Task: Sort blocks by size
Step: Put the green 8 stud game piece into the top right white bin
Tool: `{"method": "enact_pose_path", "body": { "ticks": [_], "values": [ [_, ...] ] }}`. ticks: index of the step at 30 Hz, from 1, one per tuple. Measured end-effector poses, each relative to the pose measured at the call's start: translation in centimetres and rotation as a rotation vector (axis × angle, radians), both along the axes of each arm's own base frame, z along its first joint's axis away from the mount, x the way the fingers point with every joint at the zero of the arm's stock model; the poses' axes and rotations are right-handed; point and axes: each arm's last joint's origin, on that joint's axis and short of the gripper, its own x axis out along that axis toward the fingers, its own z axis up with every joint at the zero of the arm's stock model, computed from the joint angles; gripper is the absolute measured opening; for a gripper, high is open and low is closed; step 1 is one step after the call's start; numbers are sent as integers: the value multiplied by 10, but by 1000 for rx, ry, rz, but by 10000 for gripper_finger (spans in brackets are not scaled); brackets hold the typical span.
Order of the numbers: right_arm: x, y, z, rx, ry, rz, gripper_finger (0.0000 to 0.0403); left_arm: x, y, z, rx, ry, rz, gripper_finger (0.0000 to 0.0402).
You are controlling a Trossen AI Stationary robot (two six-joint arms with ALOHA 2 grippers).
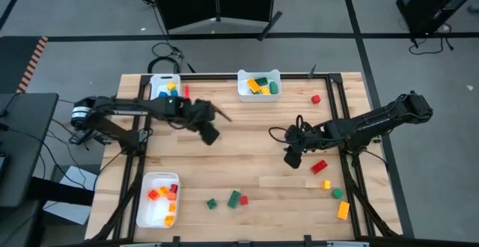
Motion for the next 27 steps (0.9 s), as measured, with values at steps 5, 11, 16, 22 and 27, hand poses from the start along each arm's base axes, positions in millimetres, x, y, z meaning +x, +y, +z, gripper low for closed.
{"method": "enact_pose_path", "body": {
  "ticks": [5, 11, 16, 22, 27],
  "values": [
    [0, 0, 0, -4, -3, 7, 172, 39, 27, 19, 120, -97, -54, 152],
    [2, 0, 1, 31, -24, -48, 172, 83, 89, 35, 242, -148, -101, 152],
    [3, 0, 1, 42, -42, -85, 172, 116, 143, 30, 260, -183, -142, 152],
    [3, -1, 2, 59, -66, -161, 172, 143, 188, 11, 266, -185, -173, 152],
    [3, -2, 2, 75, -70, -192, 172, 157, 209, -17, 199, -178, -192, 152]
  ]
}}
